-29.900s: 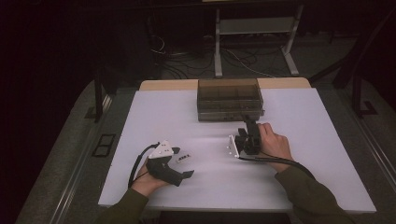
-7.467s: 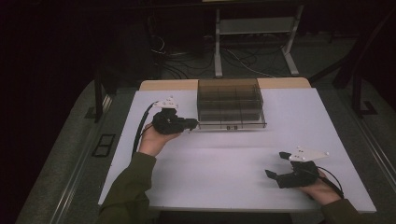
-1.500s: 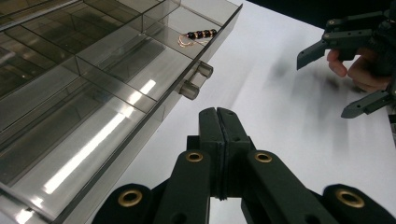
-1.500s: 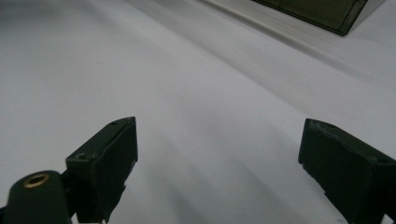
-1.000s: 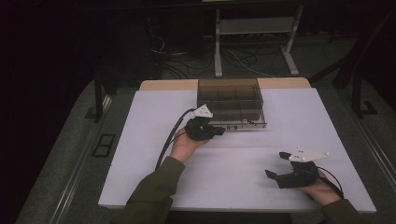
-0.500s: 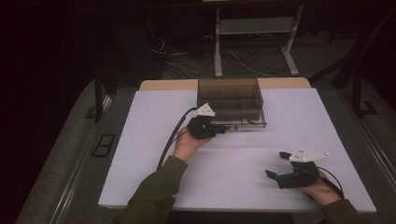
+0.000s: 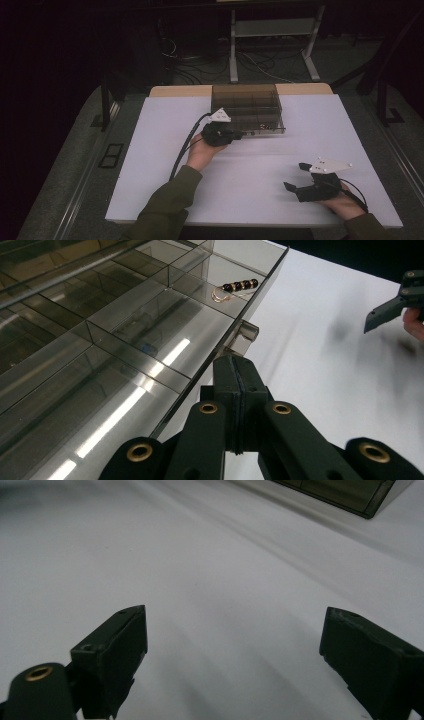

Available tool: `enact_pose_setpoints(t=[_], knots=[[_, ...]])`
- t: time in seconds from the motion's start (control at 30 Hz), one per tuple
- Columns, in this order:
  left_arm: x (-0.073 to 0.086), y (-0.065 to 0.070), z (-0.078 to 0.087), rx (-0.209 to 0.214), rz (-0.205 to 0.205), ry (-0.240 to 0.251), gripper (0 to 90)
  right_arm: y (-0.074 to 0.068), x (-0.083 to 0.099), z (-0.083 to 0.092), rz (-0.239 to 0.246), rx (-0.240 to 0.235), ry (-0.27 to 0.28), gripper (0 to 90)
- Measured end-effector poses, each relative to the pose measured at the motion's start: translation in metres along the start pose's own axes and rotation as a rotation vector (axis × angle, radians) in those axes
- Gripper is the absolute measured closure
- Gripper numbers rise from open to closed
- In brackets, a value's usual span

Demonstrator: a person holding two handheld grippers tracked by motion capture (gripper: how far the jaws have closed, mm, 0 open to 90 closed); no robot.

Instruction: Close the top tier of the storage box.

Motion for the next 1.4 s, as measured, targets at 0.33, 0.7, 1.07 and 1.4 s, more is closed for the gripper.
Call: enact_pose_setpoints(t=[0.33, 0.7, 1.07, 1.4], knots=[[-0.003, -0.004, 0.000, -0.006, -0.006, -0.005, 89.3, 0.000, 0.000, 0.000, -0.005, -0.001, 0.000, 11.1], [-0.009, -0.011, -0.004, -0.023, -0.012, -0.001, 89.3, 0.000, 0.000, 0.000, -0.005, 0.001, 0.000, 11.2], [-0.013, -0.018, -0.007, -0.036, -0.003, 0.006, 89.3, 0.000, 0.000, 0.000, -0.006, -0.001, 0.000, 11.1], [-0.018, -0.024, -0.010, -0.056, 0.032, 0.039, 89.3, 0.000, 0.000, 0.000, -0.006, -0.002, 0.001, 11.1]])
Point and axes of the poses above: each handheld gripper's, and its own axes: z roughly backward along the jaws, x roughly out of its underside, y roughly to its right, the point moved 10 cm from there along -z, roughly forward along the jaws, and after that the axes turned 6 degrees about y, right-handed, at the moved point
